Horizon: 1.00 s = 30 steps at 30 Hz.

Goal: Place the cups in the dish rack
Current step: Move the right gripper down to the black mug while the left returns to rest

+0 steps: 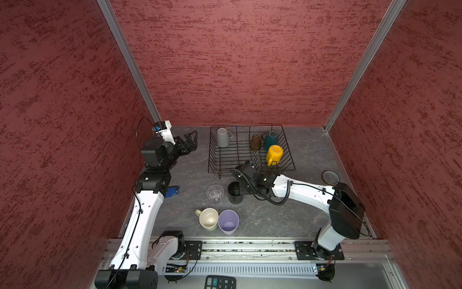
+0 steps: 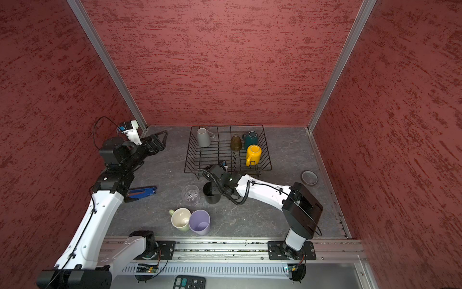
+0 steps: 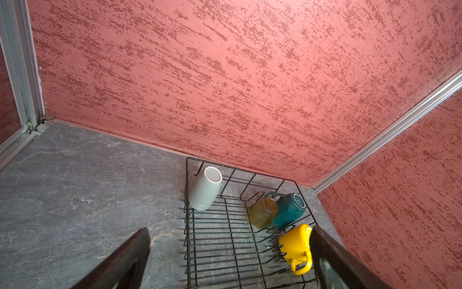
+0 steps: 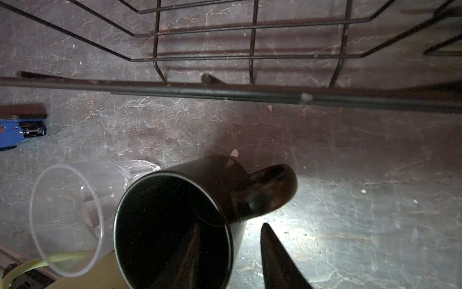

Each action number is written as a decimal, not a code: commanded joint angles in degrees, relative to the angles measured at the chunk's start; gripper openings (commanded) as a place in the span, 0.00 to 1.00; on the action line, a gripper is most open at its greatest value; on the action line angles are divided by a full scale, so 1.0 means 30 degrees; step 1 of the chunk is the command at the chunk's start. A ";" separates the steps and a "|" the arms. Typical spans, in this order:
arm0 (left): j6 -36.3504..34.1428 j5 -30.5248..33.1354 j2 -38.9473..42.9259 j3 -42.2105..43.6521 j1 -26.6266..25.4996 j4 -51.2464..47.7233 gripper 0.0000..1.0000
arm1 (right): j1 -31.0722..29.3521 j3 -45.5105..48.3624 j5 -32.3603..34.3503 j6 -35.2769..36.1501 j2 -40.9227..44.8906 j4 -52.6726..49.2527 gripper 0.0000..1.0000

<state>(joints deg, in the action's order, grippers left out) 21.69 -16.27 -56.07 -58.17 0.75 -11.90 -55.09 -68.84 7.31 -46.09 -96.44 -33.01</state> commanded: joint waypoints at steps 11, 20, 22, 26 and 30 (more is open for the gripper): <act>0.0313 -0.0267 0.0159 0.0231 0.0296 0.0657 1.00 | -0.0209 -0.0936 0.1073 -0.0537 -0.1883 -0.0087 0.34; 0.0298 -0.0230 0.0263 0.0207 0.0389 0.0647 1.00 | -0.0192 -0.0304 0.1849 -0.0887 -0.1724 -0.0655 0.20; 0.0322 -0.0283 0.0237 0.0222 0.0422 0.0673 1.00 | -0.0218 -0.0096 0.2183 -0.0898 -0.1487 -0.0880 0.16; 0.0357 -0.0290 0.0234 0.0245 0.0431 0.0677 1.00 | -0.0155 0.0245 0.2618 -0.1103 -0.1088 -0.1165 0.08; 0.0300 -0.0205 0.0184 0.0260 0.0426 0.0795 1.00 | -0.0123 0.0541 0.2585 -0.1166 -0.0550 -0.1049 0.00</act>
<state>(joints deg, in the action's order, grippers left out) 22.52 -16.53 -56.07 -58.06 1.65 -11.51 -55.57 -68.38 11.75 -47.68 -99.88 -35.44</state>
